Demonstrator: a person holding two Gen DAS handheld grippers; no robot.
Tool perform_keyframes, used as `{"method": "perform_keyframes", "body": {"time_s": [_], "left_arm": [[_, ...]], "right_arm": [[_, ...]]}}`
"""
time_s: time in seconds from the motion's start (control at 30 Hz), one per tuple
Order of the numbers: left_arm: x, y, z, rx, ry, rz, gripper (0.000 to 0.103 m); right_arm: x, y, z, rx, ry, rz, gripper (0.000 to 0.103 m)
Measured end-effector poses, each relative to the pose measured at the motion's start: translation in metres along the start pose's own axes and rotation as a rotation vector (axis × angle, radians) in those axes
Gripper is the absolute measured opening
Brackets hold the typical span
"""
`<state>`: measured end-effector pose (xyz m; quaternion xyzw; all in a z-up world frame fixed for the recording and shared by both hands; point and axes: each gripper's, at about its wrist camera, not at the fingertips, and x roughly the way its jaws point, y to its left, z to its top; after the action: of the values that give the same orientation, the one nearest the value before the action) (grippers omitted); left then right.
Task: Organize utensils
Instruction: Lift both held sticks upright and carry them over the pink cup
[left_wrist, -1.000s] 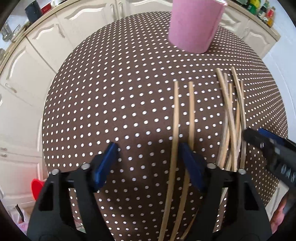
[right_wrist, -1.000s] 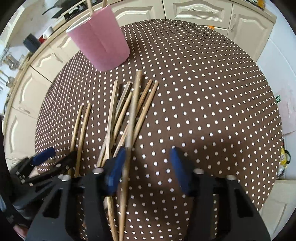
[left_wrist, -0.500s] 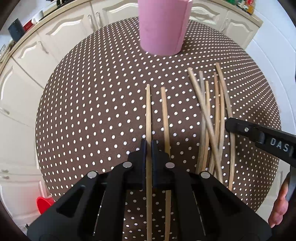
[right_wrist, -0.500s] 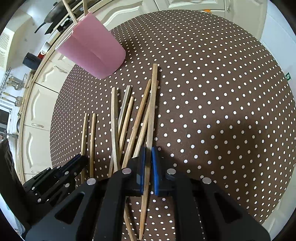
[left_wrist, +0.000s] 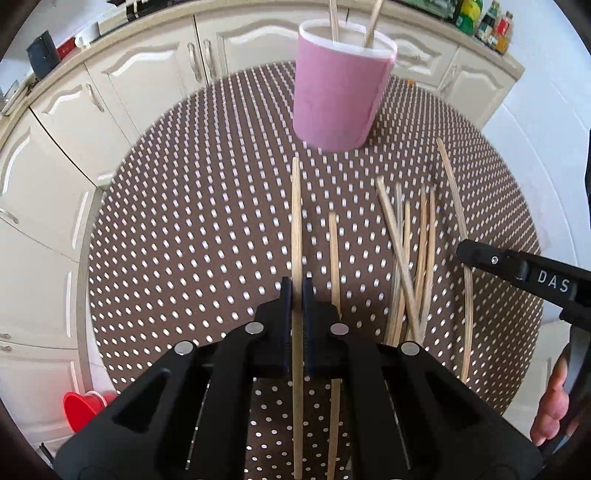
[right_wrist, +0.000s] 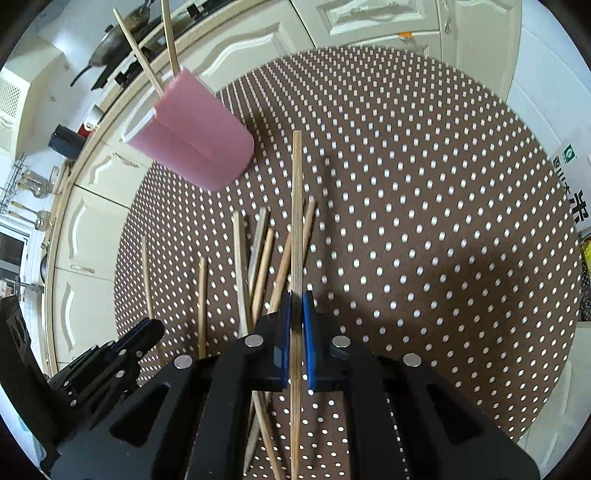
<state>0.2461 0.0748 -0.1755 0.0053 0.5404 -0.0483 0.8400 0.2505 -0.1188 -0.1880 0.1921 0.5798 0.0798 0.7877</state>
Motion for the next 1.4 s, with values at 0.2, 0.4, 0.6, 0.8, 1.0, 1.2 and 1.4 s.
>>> {"method": "perform_keyframes", "body": {"time_s": [0.2, 0.4, 0.6, 0.8, 1.0, 1.2, 1.4], "left_arm": [[-0.028, 0.006, 0.014, -0.023, -0.088, 0.004, 0.006], [-0.055, 0.002, 0.030, -0.020, -0.171, 0.003, 0.006], [-0.085, -0.002, 0.045, -0.016, -0.255, -0.023, 0.006], [-0.104, -0.009, 0.063, 0.009, -0.319, -0.006, 0.006], [-0.120, -0.007, 0.084, 0.001, -0.363, -0.037, 0.006], [-0.140, -0.005, 0.113, -0.009, -0.432, -0.053, 0.006], [-0.151, -0.001, 0.144, -0.037, -0.489, -0.084, 0.006]], "right_arm": [[-0.027, 0.010, 0.012, -0.020, -0.084, 0.024, 0.005], [-0.053, 0.021, 0.020, -0.028, -0.169, 0.047, 0.005], [-0.084, 0.026, 0.034, 0.002, -0.279, 0.086, 0.005], [-0.109, 0.033, 0.051, -0.002, -0.394, 0.090, 0.005], [-0.123, 0.045, 0.066, -0.038, -0.465, 0.085, 0.005], [-0.135, 0.064, 0.085, -0.057, -0.545, 0.105, 0.005], [-0.138, 0.078, 0.106, -0.059, -0.611, 0.107, 0.005]]}}
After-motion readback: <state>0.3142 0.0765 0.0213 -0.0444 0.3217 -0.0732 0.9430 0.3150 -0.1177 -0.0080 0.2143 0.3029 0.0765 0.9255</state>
